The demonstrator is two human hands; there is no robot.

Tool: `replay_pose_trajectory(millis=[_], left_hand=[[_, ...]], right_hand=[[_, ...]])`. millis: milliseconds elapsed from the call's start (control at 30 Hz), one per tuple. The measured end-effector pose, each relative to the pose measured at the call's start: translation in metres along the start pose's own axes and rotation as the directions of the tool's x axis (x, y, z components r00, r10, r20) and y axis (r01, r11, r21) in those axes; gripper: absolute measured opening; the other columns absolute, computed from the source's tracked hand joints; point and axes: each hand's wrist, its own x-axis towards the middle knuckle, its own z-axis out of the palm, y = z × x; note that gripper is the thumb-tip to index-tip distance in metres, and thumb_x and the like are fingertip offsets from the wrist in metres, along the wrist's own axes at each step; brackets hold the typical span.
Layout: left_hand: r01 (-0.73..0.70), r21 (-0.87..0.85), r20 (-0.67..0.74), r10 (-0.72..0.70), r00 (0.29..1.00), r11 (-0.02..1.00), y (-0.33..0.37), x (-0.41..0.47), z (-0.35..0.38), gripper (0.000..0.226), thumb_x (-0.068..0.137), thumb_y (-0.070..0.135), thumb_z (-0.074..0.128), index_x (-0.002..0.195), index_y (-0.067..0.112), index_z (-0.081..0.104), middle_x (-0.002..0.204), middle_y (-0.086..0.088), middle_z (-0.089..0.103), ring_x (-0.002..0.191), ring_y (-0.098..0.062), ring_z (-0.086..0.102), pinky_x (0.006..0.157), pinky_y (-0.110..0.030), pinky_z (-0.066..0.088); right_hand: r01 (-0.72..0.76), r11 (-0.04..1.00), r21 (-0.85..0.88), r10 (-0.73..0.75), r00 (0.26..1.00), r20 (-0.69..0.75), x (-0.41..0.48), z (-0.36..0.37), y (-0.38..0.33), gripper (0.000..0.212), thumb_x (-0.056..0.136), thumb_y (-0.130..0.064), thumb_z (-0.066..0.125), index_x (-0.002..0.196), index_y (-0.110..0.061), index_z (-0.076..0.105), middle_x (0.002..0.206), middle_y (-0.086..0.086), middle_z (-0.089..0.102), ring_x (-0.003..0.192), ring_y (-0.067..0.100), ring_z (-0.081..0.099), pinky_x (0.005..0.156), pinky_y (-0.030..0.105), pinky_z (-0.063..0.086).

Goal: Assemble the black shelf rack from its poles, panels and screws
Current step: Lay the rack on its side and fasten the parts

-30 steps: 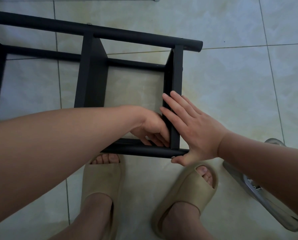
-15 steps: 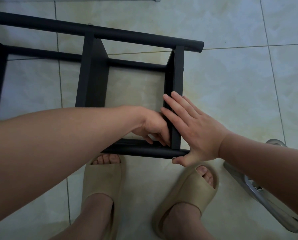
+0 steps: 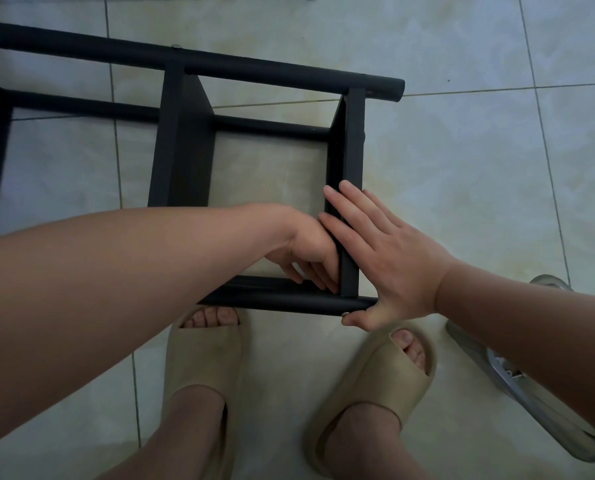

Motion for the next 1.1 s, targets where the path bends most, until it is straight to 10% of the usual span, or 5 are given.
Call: replay_pose_trajectory(millis=[767,1100], left_hand=[[-0.201,-0.264,-0.058,0.193,0.979,0.943,-0.021,0.005,0.010,0.036,0.087,-0.003,0.063,0.122,0.006,0.066,0.123,-0.012,0.069,0.119,-0.022,0.064,0.098,-0.038,0.051],[-0.054,-0.108,-0.012,0.053,0.999,0.993,-0.009,0.005,0.004,0.012,0.092,0.016,0.065,0.102,0.020,0.071,0.092,0.007,0.076,0.096,-0.011,0.068,0.102,-0.038,0.045]], right_hand=[[-0.034,0.999,0.003,0.035,0.998,-0.051,-0.007,0.006,-0.008,0.123,0.074,-0.079,0.052,0.158,0.006,0.020,0.167,0.026,0.007,0.156,0.039,0.002,0.123,0.057,0.021],[-0.110,0.994,-0.018,0.108,0.990,-0.091,-0.015,0.007,-0.011,0.129,0.075,-0.084,0.049,0.157,0.008,0.014,0.166,0.027,0.005,0.156,0.039,0.004,0.125,0.055,0.018]])
